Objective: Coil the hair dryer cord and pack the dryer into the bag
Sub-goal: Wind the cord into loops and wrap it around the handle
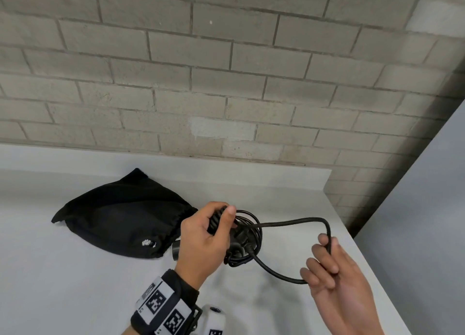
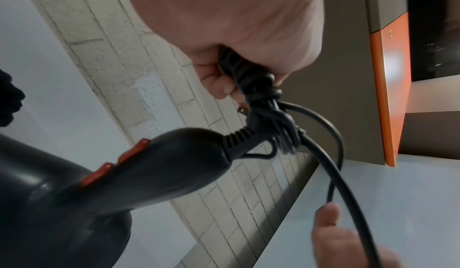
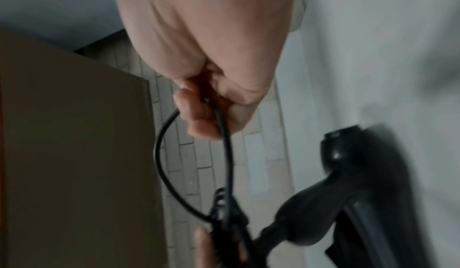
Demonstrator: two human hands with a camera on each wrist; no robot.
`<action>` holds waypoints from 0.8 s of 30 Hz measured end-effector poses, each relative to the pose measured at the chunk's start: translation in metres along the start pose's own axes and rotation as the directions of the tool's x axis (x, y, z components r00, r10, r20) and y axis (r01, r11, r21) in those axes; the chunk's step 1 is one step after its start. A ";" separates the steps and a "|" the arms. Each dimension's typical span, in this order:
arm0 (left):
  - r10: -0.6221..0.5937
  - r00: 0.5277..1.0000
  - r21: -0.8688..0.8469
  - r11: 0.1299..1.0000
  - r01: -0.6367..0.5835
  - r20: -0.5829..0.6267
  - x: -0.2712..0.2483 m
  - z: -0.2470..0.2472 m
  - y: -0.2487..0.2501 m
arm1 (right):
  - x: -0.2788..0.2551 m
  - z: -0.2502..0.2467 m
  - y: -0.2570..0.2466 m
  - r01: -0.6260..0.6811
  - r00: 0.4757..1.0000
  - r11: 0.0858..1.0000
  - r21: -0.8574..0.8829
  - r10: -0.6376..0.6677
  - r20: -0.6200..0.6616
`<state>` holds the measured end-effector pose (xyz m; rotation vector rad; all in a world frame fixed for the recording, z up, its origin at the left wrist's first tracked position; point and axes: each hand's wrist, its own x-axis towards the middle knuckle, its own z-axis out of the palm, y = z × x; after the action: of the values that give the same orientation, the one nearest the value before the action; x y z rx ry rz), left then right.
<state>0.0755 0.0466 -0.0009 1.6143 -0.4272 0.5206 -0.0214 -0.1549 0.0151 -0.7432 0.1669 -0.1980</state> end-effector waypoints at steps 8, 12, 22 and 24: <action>-0.030 0.997 -0.022 0.999 0.032 0.069 -0.006 0.008 0.003 | 0.015 -0.024 0.019 0.023 0.974 0.990 -0.136 -0.053 -0.219; -0.030 0.986 -0.115 0.992 0.049 0.162 -0.004 0.005 0.008 | 0.020 -0.017 0.012 0.075 0.981 0.961 -0.266 -0.120 -0.156; 0.055 0.964 -0.045 0.998 -0.045 0.261 -0.007 0.008 0.011 | 0.021 0.035 -0.065 0.100 0.993 0.847 -0.522 -0.121 -0.007; 0.083 0.969 -0.007 0.996 -0.083 0.234 -0.007 0.010 0.012 | 0.012 0.047 -0.076 0.023 1.000 0.894 -0.448 -0.012 0.026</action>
<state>0.0637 0.0350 0.0041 1.6727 -0.6731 0.3942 -0.0087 -0.1814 0.1003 -1.2088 0.1872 -0.1693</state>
